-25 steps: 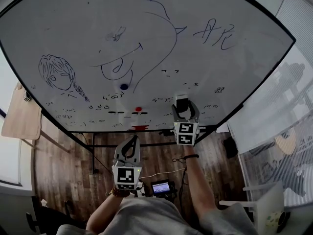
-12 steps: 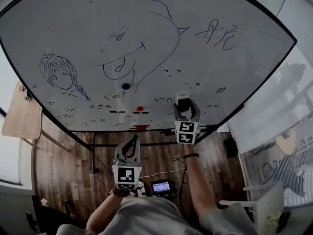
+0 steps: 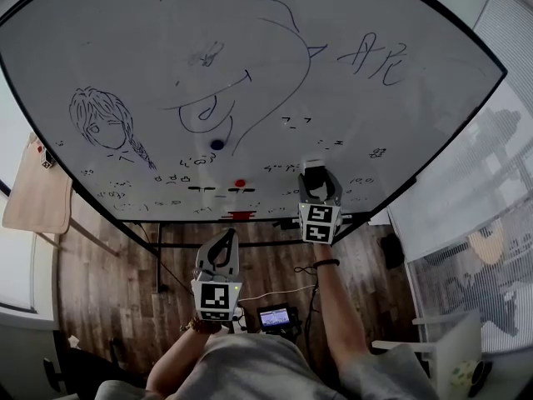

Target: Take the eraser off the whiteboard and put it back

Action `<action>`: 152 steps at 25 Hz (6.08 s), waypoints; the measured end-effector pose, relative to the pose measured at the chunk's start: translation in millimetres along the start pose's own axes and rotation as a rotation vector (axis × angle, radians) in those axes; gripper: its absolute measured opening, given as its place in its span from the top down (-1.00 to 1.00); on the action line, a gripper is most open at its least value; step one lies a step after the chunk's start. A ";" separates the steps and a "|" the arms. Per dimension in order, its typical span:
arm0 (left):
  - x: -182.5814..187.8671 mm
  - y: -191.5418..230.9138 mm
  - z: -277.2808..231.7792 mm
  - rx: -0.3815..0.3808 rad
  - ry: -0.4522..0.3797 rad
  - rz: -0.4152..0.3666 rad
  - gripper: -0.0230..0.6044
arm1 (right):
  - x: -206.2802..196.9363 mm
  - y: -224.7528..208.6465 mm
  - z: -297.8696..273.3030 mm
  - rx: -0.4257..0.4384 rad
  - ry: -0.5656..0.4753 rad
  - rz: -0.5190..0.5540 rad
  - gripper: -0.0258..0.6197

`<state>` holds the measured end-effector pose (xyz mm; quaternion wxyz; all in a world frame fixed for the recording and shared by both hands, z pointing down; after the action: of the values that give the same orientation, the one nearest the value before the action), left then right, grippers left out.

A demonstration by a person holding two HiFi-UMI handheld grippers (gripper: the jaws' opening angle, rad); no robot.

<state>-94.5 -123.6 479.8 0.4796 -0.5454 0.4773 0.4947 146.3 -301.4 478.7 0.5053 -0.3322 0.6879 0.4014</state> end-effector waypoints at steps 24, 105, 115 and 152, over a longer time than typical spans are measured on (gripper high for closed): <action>-0.8 4.9 4.8 -0.001 0.001 0.003 0.90 | -5.6 -2.2 2.0 -0.012 0.013 -0.007 0.17; 7.2 -3.4 -5.5 -0.021 -0.039 -0.017 0.90 | 43.0 39.5 92.1 0.017 -0.149 -0.023 0.19; 6.3 -7.1 -7.4 -0.027 -0.038 -0.027 0.90 | 49.2 48.3 108.9 0.010 -0.185 -0.026 0.19; 8.6 -20.9 13.1 -0.055 -0.071 -0.013 0.90 | 20.4 107.4 157.7 -0.003 -0.222 -0.125 0.19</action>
<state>-74.3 -109.2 471.7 0.4844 -0.5436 0.4427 0.5233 115.7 -113.3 456.0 0.6020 -0.3287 0.6049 0.4045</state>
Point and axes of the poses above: the fingertips, and each gripper's own axes: z backward along the fingers, y to its left, x out of its top, the point moved 8 cm from there along z, backward along the fingers, and after that the axes turned 15 degrees about x, right-handed, at the moved point
